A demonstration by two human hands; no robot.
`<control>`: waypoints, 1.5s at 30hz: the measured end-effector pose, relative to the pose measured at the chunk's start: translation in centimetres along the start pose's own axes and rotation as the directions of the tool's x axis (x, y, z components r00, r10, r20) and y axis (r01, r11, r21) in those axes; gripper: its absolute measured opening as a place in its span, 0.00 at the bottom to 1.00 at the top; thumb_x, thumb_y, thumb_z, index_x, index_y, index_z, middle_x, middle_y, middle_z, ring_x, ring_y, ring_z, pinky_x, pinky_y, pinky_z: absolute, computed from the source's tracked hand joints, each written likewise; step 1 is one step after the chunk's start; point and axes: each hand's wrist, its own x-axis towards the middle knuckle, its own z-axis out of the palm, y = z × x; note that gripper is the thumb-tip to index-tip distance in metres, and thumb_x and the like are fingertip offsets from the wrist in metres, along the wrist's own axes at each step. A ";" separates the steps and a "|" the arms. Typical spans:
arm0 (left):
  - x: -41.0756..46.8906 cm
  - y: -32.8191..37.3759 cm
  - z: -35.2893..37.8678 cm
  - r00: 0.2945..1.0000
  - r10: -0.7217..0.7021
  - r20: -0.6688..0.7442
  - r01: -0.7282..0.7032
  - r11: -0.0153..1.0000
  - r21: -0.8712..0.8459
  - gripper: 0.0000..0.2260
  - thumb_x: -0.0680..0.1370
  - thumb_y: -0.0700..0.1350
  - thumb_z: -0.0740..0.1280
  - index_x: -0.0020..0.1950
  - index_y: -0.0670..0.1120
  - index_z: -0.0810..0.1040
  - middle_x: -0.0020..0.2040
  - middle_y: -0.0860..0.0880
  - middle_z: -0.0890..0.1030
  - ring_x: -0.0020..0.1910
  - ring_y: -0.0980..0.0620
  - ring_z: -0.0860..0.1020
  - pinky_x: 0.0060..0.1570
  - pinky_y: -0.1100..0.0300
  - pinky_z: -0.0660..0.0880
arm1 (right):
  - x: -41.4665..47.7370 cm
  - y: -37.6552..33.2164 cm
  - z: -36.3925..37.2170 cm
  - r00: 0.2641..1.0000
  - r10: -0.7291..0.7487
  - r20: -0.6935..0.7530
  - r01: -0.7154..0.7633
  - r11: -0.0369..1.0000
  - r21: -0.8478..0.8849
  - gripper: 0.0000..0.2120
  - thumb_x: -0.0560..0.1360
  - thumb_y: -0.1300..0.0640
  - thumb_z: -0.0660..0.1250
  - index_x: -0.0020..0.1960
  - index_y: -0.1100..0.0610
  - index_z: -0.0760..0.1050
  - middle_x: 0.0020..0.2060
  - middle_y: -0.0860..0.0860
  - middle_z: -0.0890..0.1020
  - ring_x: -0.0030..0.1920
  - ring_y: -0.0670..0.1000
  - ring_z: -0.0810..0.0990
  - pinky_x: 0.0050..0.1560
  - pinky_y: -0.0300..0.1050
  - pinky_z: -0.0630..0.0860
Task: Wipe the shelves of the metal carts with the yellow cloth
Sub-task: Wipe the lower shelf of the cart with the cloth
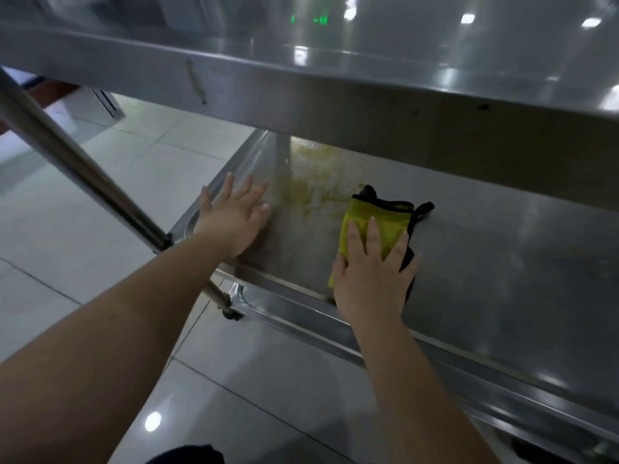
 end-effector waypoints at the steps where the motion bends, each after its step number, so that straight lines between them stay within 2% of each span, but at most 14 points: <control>1: 0.6 -1.0 0.1 1.000 0.018 -0.012 -0.017 1.000 0.012 0.23 0.82 0.59 0.44 0.77 0.63 0.48 0.80 0.56 0.48 0.78 0.50 0.40 0.72 0.41 0.36 | 0.3 -0.2 0.1 1.000 0.004 -0.007 -0.004 1.000 0.002 0.28 0.81 0.42 0.45 0.78 0.41 0.40 0.79 0.47 0.43 0.76 0.66 0.38 0.72 0.71 0.41; 4: 2.7 -4.1 1.1 0.997 0.071 -0.015 -0.070 0.997 0.033 0.25 0.80 0.60 0.41 0.78 0.62 0.47 0.80 0.55 0.47 0.78 0.50 0.40 0.73 0.41 0.36 | 1.2 -0.4 0.8 0.999 0.017 -0.033 -0.017 1.000 0.001 0.27 0.80 0.40 0.43 0.77 0.39 0.40 0.79 0.46 0.43 0.76 0.65 0.39 0.73 0.68 0.41; 9: 4.9 -5.6 2.2 0.988 0.127 -0.083 -0.127 0.992 0.012 0.25 0.80 0.58 0.41 0.78 0.60 0.48 0.80 0.55 0.49 0.78 0.49 0.42 0.73 0.39 0.37 | 2.0 -0.4 1.0 0.994 0.056 -0.091 -0.059 0.998 -0.023 0.26 0.79 0.39 0.45 0.76 0.35 0.44 0.79 0.42 0.47 0.77 0.61 0.45 0.74 0.65 0.48; 14: 5.0 -5.4 2.6 0.967 0.218 -0.130 -0.225 0.973 -0.043 0.25 0.80 0.56 0.40 0.78 0.59 0.50 0.80 0.54 0.52 0.78 0.48 0.45 0.73 0.38 0.41 | 2.0 -1.1 0.8 0.988 0.127 -0.091 -0.126 0.992 0.011 0.26 0.79 0.41 0.50 0.76 0.35 0.51 0.78 0.41 0.51 0.77 0.59 0.48 0.74 0.62 0.45; 22: 5.1 -4.9 2.4 0.969 0.243 -0.056 -0.244 0.969 -0.025 0.24 0.80 0.56 0.40 0.78 0.61 0.50 0.80 0.54 0.49 0.78 0.45 0.43 0.71 0.35 0.37 | 1.5 -1.8 0.0 0.982 0.173 -0.076 -0.172 0.985 0.021 0.25 0.80 0.44 0.54 0.76 0.35 0.53 0.78 0.40 0.54 0.78 0.57 0.48 0.75 0.61 0.46; 27: 5.5 -4.8 3.0 0.971 0.229 -0.066 -0.230 0.973 -0.009 0.25 0.79 0.58 0.38 0.78 0.62 0.47 0.80 0.54 0.47 0.78 0.45 0.43 0.69 0.34 0.35 | 3.5 -5.9 1.2 0.946 0.306 -0.107 -0.311 0.950 -0.036 0.25 0.81 0.44 0.51 0.77 0.37 0.52 0.78 0.43 0.53 0.77 0.61 0.49 0.74 0.62 0.48; 29: 5.7 -4.8 3.3 0.971 0.226 -0.081 -0.227 0.974 -0.006 0.24 0.80 0.58 0.39 0.77 0.62 0.47 0.80 0.54 0.47 0.78 0.46 0.43 0.69 0.34 0.35 | 5.3 -10.6 2.7 0.964 0.244 -0.106 -0.251 0.967 -0.054 0.26 0.80 0.43 0.50 0.77 0.38 0.51 0.78 0.43 0.52 0.77 0.62 0.48 0.74 0.64 0.49; 32: 6.0 -5.1 3.4 0.967 0.246 -0.063 -0.244 0.969 0.044 0.24 0.81 0.55 0.43 0.78 0.60 0.46 0.80 0.54 0.45 0.78 0.45 0.43 0.69 0.33 0.38 | 6.5 -16.9 4.6 0.991 0.080 -0.110 -0.080 0.997 0.003 0.25 0.79 0.43 0.51 0.76 0.37 0.52 0.78 0.42 0.53 0.77 0.63 0.46 0.73 0.66 0.45; 35: 5.8 -5.3 3.0 0.968 0.247 -0.052 -0.246 0.969 0.033 0.23 0.82 0.54 0.42 0.78 0.59 0.45 0.80 0.54 0.44 0.78 0.45 0.43 0.71 0.34 0.38 | 6.8 -15.4 4.1 0.994 0.061 -0.096 -0.057 0.998 0.041 0.24 0.81 0.44 0.51 0.75 0.35 0.53 0.78 0.42 0.53 0.77 0.62 0.48 0.74 0.65 0.44; 38: 5.7 -5.1 3.0 0.969 0.241 -0.057 -0.240 0.970 0.022 0.23 0.82 0.55 0.40 0.78 0.60 0.45 0.80 0.54 0.45 0.78 0.46 0.44 0.71 0.35 0.37 | 7.0 -7.1 1.7 0.966 0.209 -0.152 -0.212 0.977 -0.009 0.23 0.81 0.45 0.51 0.76 0.37 0.55 0.78 0.44 0.56 0.75 0.63 0.56 0.73 0.62 0.54; 41: 5.6 -5.1 3.2 0.969 0.239 -0.066 -0.238 0.971 0.017 0.23 0.82 0.55 0.40 0.78 0.60 0.45 0.80 0.54 0.46 0.78 0.46 0.44 0.71 0.35 0.37 | 6.3 1.4 -1.1 0.856 0.489 -0.167 -0.482 0.872 0.083 0.23 0.81 0.44 0.50 0.76 0.38 0.57 0.78 0.45 0.57 0.73 0.65 0.58 0.72 0.64 0.54; 43: 5.7 -5.1 3.1 0.966 0.245 -0.077 -0.245 0.970 0.015 0.23 0.82 0.55 0.40 0.78 0.60 0.45 0.80 0.54 0.47 0.78 0.45 0.44 0.71 0.34 0.37 | 6.2 2.8 -1.6 0.808 0.571 -0.146 -0.560 0.821 0.114 0.23 0.81 0.44 0.50 0.76 0.39 0.57 0.78 0.44 0.55 0.75 0.65 0.55 0.73 0.66 0.52; 45: 5.7 -5.2 3.0 0.967 0.244 -0.074 -0.244 0.970 0.010 0.23 0.82 0.55 0.41 0.78 0.60 0.46 0.80 0.54 0.47 0.78 0.45 0.44 0.70 0.34 0.36 | 7.2 0.5 -1.0 0.802 0.572 -0.172 -0.564 0.820 0.098 0.23 0.81 0.46 0.51 0.76 0.40 0.57 0.78 0.44 0.56 0.75 0.65 0.54 0.72 0.64 0.53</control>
